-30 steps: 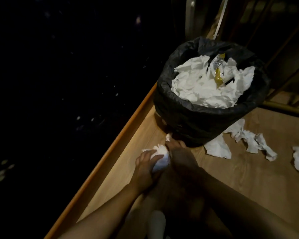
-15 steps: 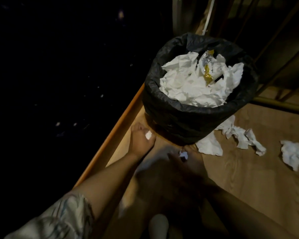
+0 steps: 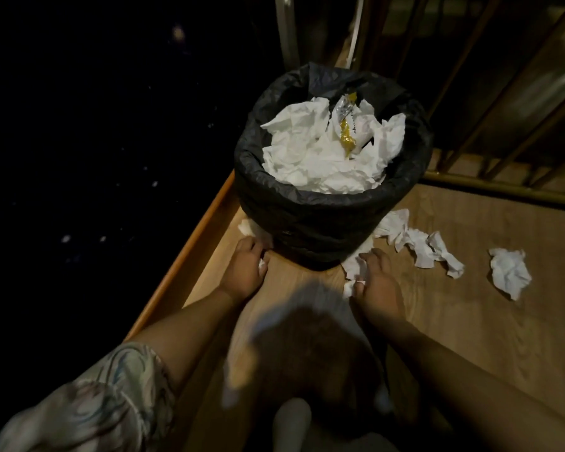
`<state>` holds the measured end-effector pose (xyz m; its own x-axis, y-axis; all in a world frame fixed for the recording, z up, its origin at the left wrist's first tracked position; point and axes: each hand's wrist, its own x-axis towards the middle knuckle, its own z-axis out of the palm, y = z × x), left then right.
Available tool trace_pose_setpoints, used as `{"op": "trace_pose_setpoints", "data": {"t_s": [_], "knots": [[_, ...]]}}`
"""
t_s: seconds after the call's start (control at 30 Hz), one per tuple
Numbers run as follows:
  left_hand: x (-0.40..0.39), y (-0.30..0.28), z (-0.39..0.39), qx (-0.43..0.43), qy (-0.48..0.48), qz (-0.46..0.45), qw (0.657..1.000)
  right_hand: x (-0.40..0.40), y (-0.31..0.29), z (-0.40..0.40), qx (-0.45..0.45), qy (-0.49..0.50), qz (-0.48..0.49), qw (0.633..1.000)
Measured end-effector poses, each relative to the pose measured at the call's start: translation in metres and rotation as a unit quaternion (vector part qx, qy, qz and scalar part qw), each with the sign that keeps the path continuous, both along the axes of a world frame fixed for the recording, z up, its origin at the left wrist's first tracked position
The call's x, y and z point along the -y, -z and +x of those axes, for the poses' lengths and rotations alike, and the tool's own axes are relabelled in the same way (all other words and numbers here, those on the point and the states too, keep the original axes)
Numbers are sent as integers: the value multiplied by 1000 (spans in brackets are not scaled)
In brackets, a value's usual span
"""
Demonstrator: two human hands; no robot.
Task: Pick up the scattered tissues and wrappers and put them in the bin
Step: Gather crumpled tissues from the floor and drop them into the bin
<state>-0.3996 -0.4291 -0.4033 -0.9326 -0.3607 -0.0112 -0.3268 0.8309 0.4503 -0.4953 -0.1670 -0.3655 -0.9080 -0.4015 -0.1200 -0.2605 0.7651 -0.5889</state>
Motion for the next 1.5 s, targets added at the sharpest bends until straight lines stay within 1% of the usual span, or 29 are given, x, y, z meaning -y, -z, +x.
{"op": "trace_pose_setpoints", "data": {"t_s": [0.1, 0.23, 0.3, 0.37, 0.4, 0.5, 0.6, 0.67, 0.8, 0.87, 0.93, 1.0, 1.03, 1.1, 1.17, 1.23, 1.27, 1.33, 1.4, 1.5], "knots": [[-5, 0, 16, -24, 0, 2, 1000, 2, 5, -4, 18, -32, 37, 999], [13, -17, -22, -57, -23, 12, 998, 1, 8, -4, 71, -25, 45, 996], [19, -24, -43, -52, -8, 50, 997, -1, 6, -4, 72, -38, 53, 995], [13, -27, -53, -20, 14, 108, 994, -2, 6, -7, 68, -43, 59, 995], [9, -24, -54, -15, 18, 118, 993, -3, 5, -8, 68, -39, 55, 995], [-1, -6, -39, -21, -29, 101, 994, -7, 6, -10, 80, -22, 37, 996], [-13, 9, -5, -57, -61, 69, 994, -14, 7, -6, 77, -18, 10, 997], [-20, 11, 17, -78, -68, 63, 993, -19, 8, -3, 98, -6, 4, 995], [-27, 11, 47, -71, -51, 60, 994, -29, 6, 4, 114, 22, -26, 993], [-36, 8, 54, -76, -15, 57, 995, -33, 5, 8, 135, 68, -59, 987], [-49, 1, 56, -72, 25, 72, 994, -37, 1, 6, 160, 106, -53, 980], [-64, -9, 50, -67, 68, 102, 990, -44, -10, -4, 144, 89, 8, 985], [-72, -15, 44, -64, 98, 116, 986, -49, -20, -13, 130, 80, 21, 988], [-90, -34, 25, -60, 176, 115, 976, -62, -46, -38, 78, 66, -10, 995], [-112, -63, -2, -72, 275, 96, 954, -78, -73, -65, 40, 60, -5, 997], [-135, -99, -34, -119, 365, 62, 921, -96, -99, -94, 12, 51, 30, 998], [-146, -116, -51, -144, 395, 40, 906, -105, -111, -108, -5, 41, 47, 998], [-170, -148, -87, -168, 416, 15, 894, -123, -136, -131, -40, 16, 65, 997], [-194, -175, -121, -165, 405, 1, 899, -140, -162, -145, -86, -10, 107, 990], [-227, -204, -167, -112, 380, -29, 918, -161, -180, -158, -99, -21, 141, 985]]}}
